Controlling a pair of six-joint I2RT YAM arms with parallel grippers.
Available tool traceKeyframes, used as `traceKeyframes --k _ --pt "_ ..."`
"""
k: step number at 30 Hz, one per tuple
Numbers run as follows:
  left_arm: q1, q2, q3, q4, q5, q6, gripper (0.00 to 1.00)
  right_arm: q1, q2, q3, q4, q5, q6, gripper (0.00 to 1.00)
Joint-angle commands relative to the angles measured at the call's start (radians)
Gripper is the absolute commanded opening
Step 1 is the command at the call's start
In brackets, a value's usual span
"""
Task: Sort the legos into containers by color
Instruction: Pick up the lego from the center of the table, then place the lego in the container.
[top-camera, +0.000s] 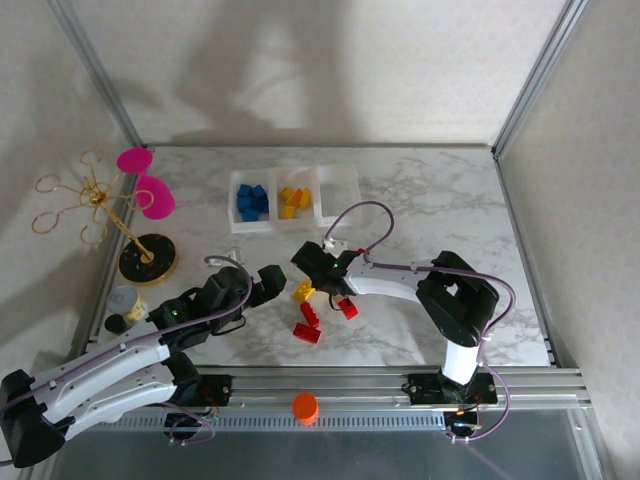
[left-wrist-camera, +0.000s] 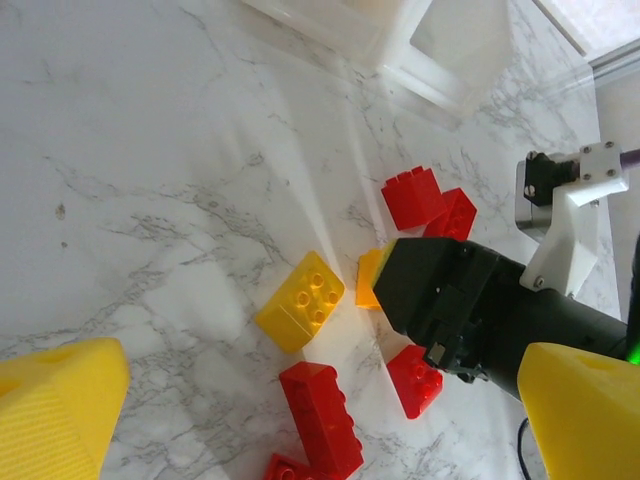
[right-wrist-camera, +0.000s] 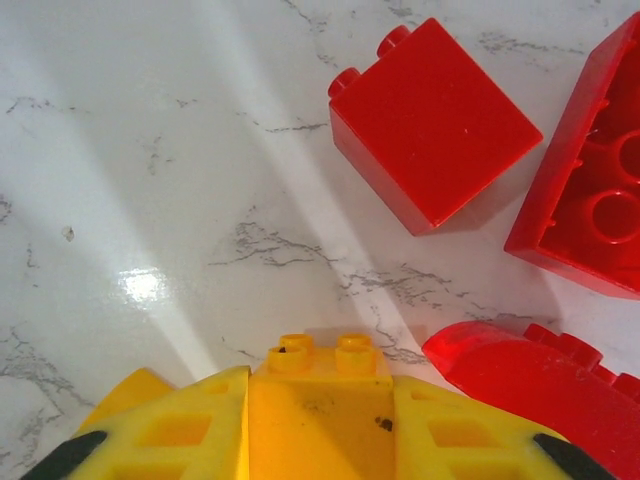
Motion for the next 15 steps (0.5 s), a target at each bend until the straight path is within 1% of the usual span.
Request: traceKeyframes --k 1,5,8,12,15 --pt "-0.008 -0.022 0.008 -0.030 -0.072 -0.008 1.00 -0.012 -0.047 0.075 0.007 0.029 -0.061 0.33" --pt "0.003 -0.002 0.041 -0.038 -0.130 0.010 1.00 -0.040 -0.040 0.137 0.030 0.040 -0.129 0.33" --pt "0.025 0.027 0.072 -0.036 -0.147 0.036 0.99 -0.077 -0.017 0.177 0.093 0.041 -0.194 0.33" --pt "0.079 0.073 0.104 -0.008 -0.128 0.078 1.00 -0.120 0.051 0.260 0.201 0.030 -0.302 0.33" --pt "0.142 0.110 0.124 0.026 -0.067 0.104 1.00 -0.148 0.125 0.350 0.247 0.020 -0.371 0.32"
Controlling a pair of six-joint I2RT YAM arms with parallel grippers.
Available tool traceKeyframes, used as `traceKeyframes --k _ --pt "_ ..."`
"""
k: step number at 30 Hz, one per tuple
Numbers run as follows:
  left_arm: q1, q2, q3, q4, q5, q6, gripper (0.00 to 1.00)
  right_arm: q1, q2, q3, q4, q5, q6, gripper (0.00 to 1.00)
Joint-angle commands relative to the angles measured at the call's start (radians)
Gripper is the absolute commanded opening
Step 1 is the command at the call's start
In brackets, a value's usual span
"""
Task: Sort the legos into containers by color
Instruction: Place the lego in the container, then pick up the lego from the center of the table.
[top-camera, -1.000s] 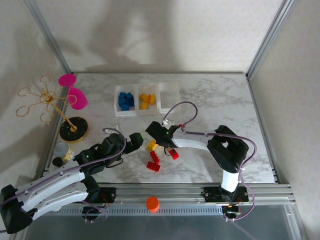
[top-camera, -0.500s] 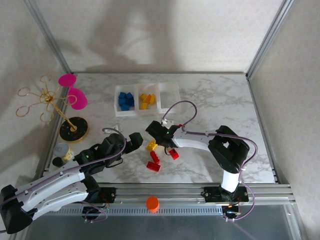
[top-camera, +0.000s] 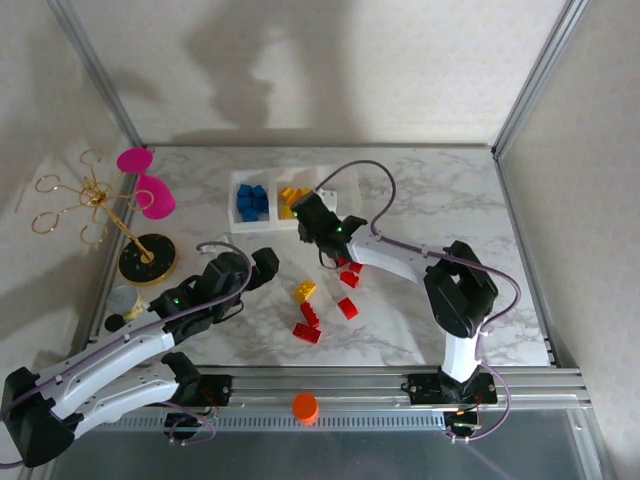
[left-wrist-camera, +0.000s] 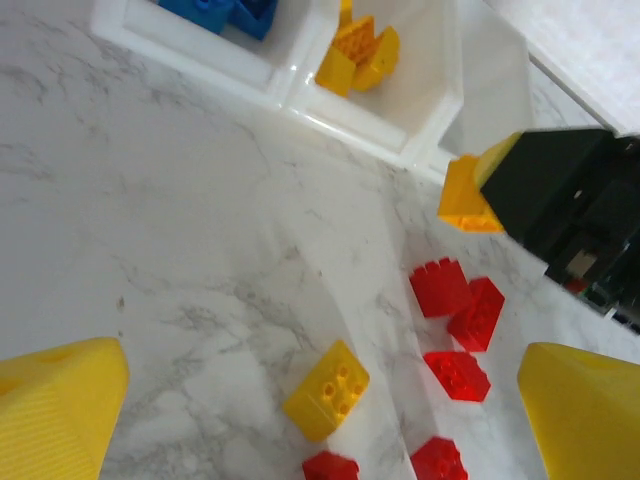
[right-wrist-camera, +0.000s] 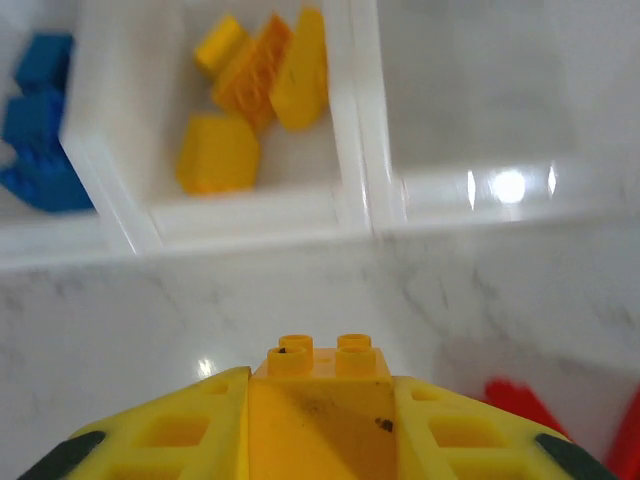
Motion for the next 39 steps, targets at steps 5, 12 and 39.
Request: traceKeyframes --k 5,12,39 --pt "0.135 0.091 0.051 0.084 0.105 0.071 1.00 -0.076 0.198 0.210 0.171 -0.032 -0.197 0.33" --pt "0.149 0.142 0.096 0.086 0.118 0.091 1.00 -0.120 0.334 0.396 0.139 -0.106 -0.261 0.56" --pt "0.022 -0.055 -0.039 -0.052 0.206 0.001 1.00 0.113 -0.248 -0.316 -0.019 -0.179 -0.223 0.81"
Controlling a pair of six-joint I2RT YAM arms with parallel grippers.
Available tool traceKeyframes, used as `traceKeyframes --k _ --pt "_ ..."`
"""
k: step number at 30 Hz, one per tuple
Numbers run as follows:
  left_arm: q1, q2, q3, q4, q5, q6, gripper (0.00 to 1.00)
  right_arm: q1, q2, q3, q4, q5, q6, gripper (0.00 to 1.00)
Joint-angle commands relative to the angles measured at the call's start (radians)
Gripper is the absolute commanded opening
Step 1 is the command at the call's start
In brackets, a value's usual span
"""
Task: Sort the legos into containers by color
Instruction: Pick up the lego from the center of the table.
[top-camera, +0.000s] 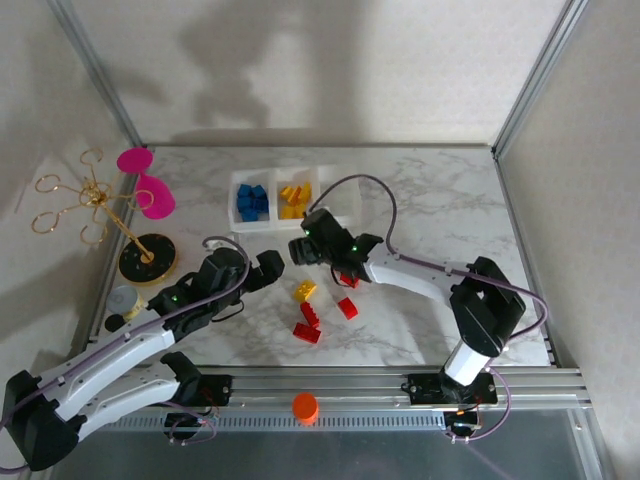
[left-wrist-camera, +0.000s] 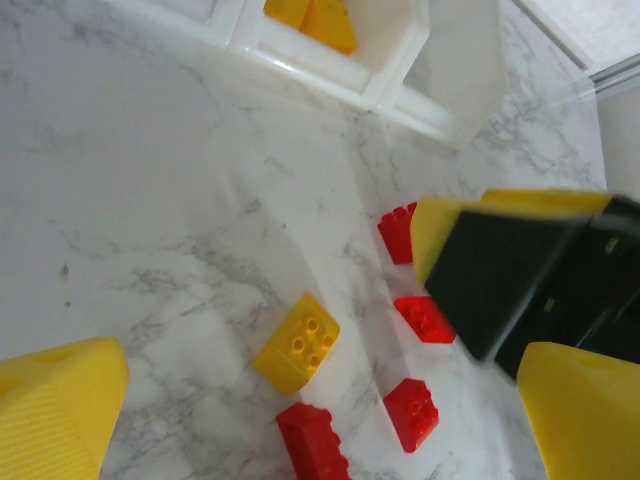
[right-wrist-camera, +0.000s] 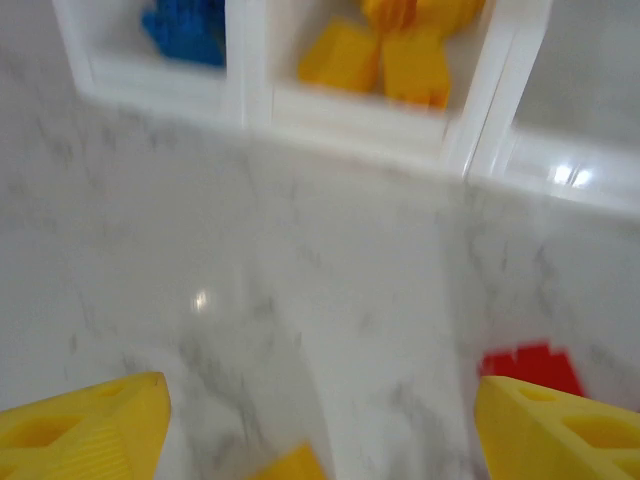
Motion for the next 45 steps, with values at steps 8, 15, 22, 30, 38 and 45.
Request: traceKeyframes --k 8,15,22,30,38,45 --pt "-0.010 -0.100 -0.069 -0.094 -0.012 -0.064 1.00 0.144 -0.022 -0.164 -0.036 -0.064 0.011 0.86" --pt "-0.010 -0.113 -0.087 -0.100 -0.031 -0.078 1.00 0.162 0.071 -0.122 -0.017 -0.050 0.053 0.89" --pt "-0.010 -0.140 -0.080 -0.134 -0.070 -0.083 1.00 0.162 0.177 -0.015 -0.058 -0.015 0.086 0.91" --pt "-0.010 -0.182 -0.082 -0.174 -0.128 -0.109 1.00 0.162 0.258 0.069 -0.105 -0.033 0.197 0.89" --pt "-0.008 -0.257 -0.092 -0.203 -0.178 -0.145 1.00 0.162 0.343 0.166 -0.140 0.007 0.231 0.76" --pt "-0.007 -0.287 -0.077 -0.242 -0.212 -0.146 1.00 0.162 0.384 0.187 -0.178 0.044 0.233 0.56"
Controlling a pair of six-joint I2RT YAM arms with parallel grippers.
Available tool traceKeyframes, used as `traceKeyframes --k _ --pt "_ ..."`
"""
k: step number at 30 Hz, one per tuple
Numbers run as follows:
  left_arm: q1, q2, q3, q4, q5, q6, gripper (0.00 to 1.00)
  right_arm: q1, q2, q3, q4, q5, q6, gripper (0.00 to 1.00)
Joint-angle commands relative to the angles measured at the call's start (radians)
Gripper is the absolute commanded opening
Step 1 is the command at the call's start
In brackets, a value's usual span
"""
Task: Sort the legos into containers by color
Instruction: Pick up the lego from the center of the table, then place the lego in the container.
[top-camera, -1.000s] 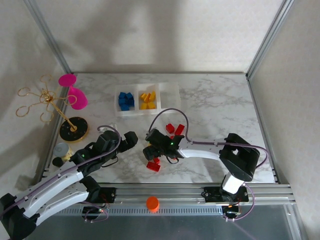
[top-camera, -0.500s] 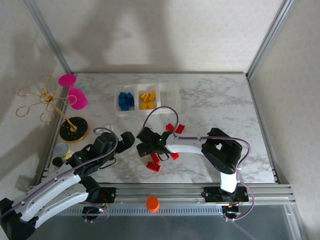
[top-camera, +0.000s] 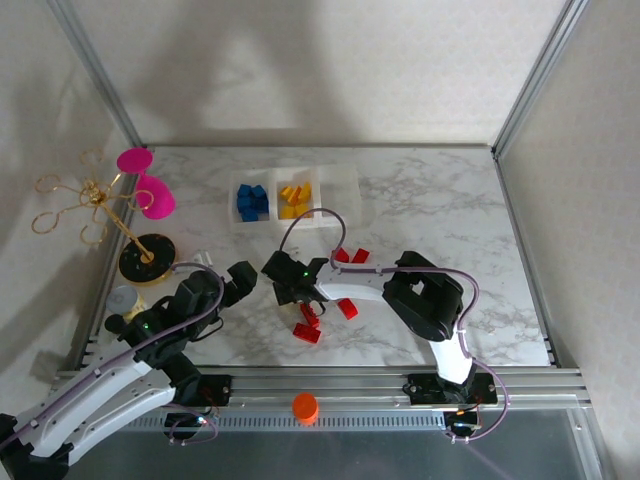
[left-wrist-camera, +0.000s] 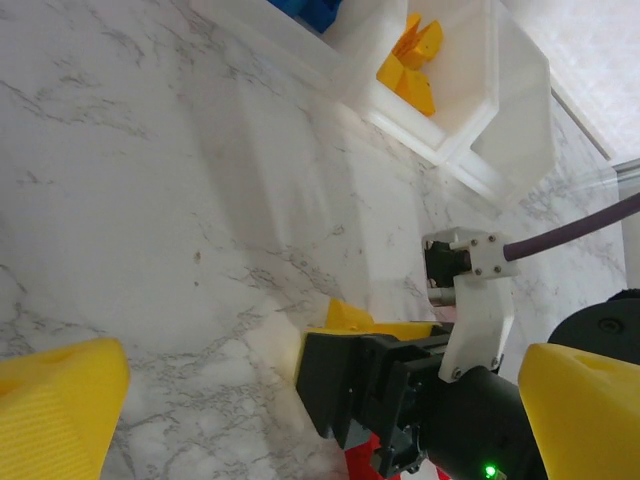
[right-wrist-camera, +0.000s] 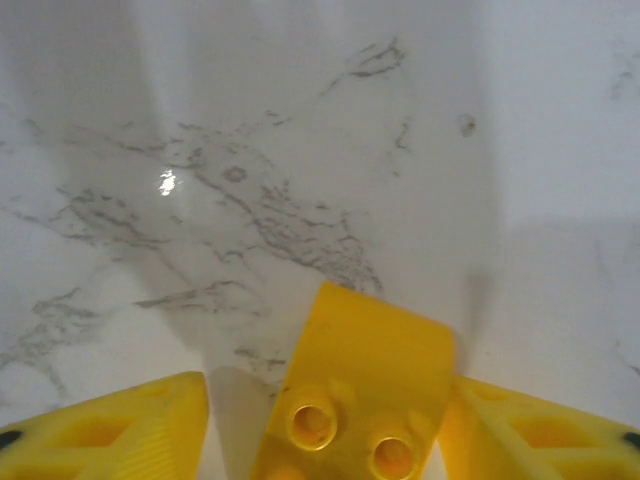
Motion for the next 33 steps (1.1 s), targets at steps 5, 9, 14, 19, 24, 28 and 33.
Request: traceKeyframes --k 5,9,14,19,24,28,33 --pt "-0.004 -0.006 0.005 -0.039 -0.043 -0.029 1.00 0.004 0.032 0.028 -0.016 0.021 -0.005 0.40" --pt "-0.003 0.004 0.014 -0.033 -0.049 -0.021 1.00 -0.014 0.005 0.031 0.016 0.003 -0.009 0.33" --pt "-0.002 0.023 0.047 -0.011 -0.057 -0.003 1.00 -0.065 -0.069 0.034 0.096 0.013 -0.041 0.31" --pt "-0.002 0.088 0.084 0.049 -0.059 0.030 1.00 -0.148 -0.066 0.091 0.169 0.061 -0.112 0.29" --pt "-0.001 0.182 0.123 0.116 -0.065 0.052 1.00 -0.226 -0.010 0.167 0.290 0.067 -0.203 0.28" --pt "-0.002 0.249 0.141 0.184 -0.050 0.069 1.00 -0.267 0.083 0.287 0.321 0.075 -0.271 0.28" --pt "-0.002 0.330 0.160 0.233 -0.038 0.080 1.00 -0.308 0.232 0.496 0.294 0.058 -0.346 0.38"
